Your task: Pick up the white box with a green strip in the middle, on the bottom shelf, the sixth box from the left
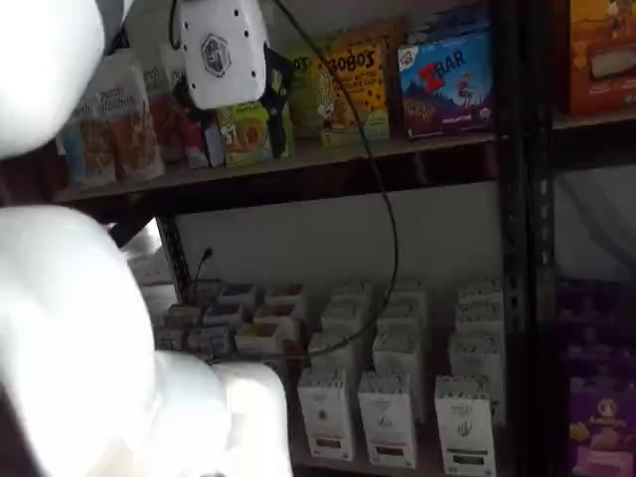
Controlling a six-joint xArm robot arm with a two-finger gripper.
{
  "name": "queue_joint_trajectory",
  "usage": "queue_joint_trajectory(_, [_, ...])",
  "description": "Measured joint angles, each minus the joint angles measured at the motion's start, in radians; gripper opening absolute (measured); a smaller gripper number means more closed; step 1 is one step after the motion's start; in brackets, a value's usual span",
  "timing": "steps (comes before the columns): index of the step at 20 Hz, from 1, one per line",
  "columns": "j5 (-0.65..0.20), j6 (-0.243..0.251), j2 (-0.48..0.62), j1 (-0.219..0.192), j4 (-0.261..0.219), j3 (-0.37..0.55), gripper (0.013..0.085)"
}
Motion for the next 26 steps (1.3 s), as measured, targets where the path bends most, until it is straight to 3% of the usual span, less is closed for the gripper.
queue_joint_trajectory(6, [-0.051,-0.014,-0.028,-0.017,0.009,0.028,0.085])
queue_joint_trajectory(12, [-0.095,-0.035,-0.037,-0.025,-0.027,0.083,0.085])
queue_joint_trajectory(15, [-0.182,-0.064,-0.056,-0.047,-0.056,0.175,0.085])
queue_joint_trajectory(20, [-0.304,-0.126,-0.058,-0.116,-0.043,0.309,0.085])
queue_joint_trajectory(26, [-0.452,-0.143,-0.037,-0.134,-0.066,0.455,0.085])
